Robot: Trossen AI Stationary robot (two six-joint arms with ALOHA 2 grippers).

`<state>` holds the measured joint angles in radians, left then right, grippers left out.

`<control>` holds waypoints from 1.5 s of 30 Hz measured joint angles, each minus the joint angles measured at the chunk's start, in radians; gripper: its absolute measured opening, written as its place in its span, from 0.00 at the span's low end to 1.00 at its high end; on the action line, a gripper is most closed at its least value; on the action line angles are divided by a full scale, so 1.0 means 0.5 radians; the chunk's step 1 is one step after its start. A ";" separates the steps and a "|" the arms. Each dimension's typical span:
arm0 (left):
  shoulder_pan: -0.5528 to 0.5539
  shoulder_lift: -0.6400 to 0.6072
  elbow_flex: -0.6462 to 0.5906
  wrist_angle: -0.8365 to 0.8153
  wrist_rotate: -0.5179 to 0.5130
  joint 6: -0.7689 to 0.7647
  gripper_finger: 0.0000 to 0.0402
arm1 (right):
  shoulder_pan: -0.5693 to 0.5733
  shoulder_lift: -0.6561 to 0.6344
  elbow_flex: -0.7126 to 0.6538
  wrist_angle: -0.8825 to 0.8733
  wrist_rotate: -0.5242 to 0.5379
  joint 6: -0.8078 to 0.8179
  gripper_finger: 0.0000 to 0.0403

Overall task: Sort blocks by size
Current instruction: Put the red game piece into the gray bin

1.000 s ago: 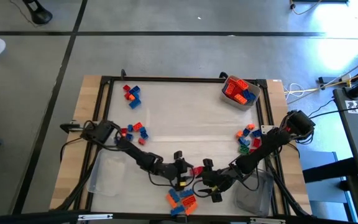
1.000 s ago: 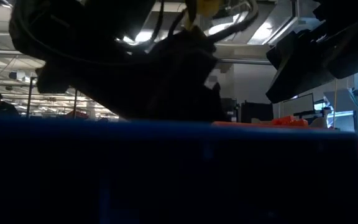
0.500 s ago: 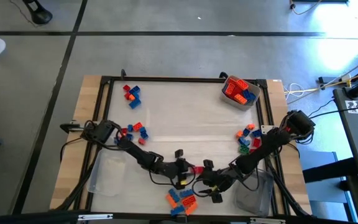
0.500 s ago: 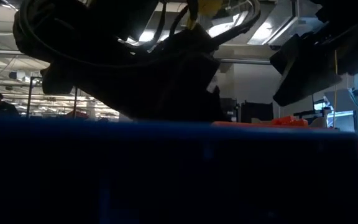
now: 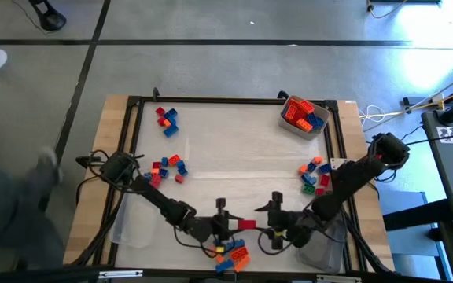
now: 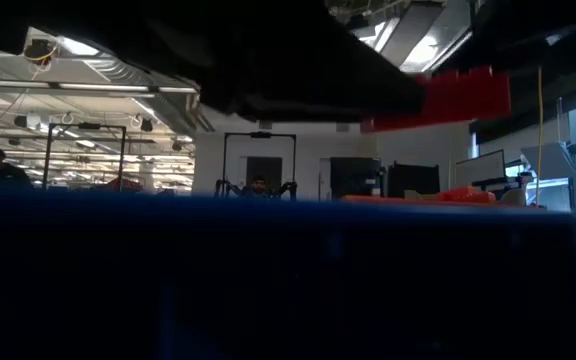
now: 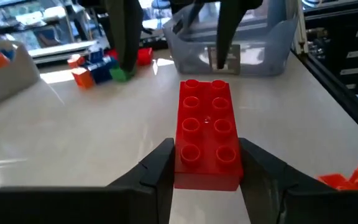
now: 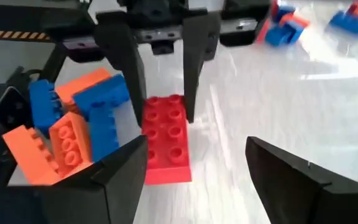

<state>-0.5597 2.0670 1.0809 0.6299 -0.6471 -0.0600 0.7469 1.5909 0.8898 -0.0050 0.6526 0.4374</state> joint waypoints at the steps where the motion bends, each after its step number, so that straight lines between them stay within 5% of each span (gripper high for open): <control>1: -0.005 0.000 0.000 0.023 -0.016 0.021 0.32 | 0.017 0.000 0.000 0.020 0.022 -0.035 0.67; 23: 0.006 -0.002 -0.001 0.339 0.040 0.083 0.33 | 0.007 0.127 -0.002 0.375 0.039 -0.454 0.66; 34: 0.007 -0.002 -0.001 0.347 0.039 0.093 0.33 | -0.006 0.127 -0.002 0.378 -0.018 -0.466 0.34; 45: 0.010 -0.002 -0.002 0.339 0.044 0.084 0.46 | -0.006 0.119 -0.002 0.354 0.003 -0.480 0.37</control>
<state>-0.5545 2.0663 1.0801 0.7994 -0.6250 -0.0181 0.7437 1.6503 0.8886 0.1719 0.6541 0.1974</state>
